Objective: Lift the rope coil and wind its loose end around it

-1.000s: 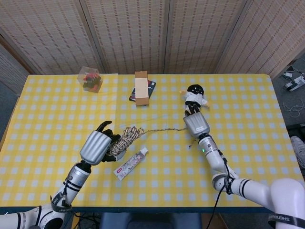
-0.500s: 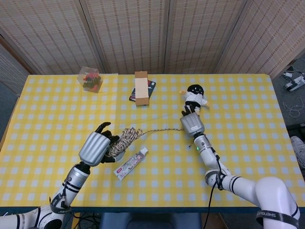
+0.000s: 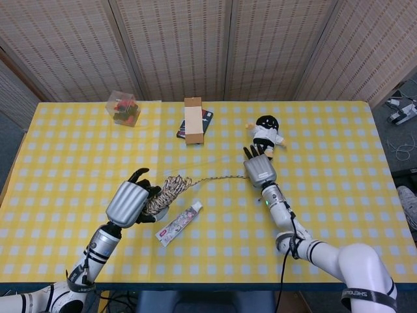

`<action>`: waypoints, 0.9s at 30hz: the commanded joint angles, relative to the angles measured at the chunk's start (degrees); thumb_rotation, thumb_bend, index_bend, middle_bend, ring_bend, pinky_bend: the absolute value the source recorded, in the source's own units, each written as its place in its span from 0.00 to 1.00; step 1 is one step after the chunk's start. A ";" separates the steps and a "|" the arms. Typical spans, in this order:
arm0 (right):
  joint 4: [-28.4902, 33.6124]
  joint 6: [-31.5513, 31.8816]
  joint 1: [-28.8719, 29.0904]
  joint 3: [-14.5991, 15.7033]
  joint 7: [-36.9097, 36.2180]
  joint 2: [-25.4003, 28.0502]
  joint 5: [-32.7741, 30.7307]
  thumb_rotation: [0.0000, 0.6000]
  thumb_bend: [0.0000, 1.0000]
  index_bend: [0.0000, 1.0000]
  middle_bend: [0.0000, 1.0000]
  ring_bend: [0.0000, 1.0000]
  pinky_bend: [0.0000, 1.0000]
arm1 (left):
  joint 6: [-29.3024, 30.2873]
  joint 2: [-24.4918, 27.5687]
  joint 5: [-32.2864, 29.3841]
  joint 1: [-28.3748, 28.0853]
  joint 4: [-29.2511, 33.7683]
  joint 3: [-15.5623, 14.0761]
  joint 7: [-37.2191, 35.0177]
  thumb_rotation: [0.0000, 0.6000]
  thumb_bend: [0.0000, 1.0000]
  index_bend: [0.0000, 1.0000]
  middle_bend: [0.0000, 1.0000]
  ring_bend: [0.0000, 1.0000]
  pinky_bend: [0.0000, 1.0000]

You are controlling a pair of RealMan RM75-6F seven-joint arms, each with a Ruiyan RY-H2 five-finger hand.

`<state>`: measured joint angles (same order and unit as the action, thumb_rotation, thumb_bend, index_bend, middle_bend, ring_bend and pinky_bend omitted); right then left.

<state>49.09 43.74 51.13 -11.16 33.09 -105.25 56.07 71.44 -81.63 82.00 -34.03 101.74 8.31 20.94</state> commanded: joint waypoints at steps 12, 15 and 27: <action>-2.10 -1.44 0.17 -0.38 0.18 -1.02 -0.44 1.00 0.31 0.50 0.09 0.00 0.00 | -0.15 -0.40 -0.05 0.31 -0.60 -0.13 -0.29 0.59 0.36 0.77 0.73 0.52 0.16; -2.31 -1.67 0.18 -0.36 0.45 -1.14 -0.55 1.00 0.32 0.51 0.09 0.00 0.00 | -0.23 -0.43 -0.22 0.41 -0.72 -0.16 -0.30 0.59 0.36 0.77 0.73 0.52 0.16; -2.22 -1.92 -0.04 -0.61 0.35 -1.04 -0.72 1.00 0.37 0.55 0.12 0.00 0.00 | -0.39 -0.53 -0.25 0.60 -1.08 -0.23 -0.35 0.59 0.36 0.77 0.73 0.51 0.16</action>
<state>46.85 41.80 51.10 -11.74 33.47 -106.31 55.35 71.05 -82.16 81.76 -33.43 100.67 8.09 20.59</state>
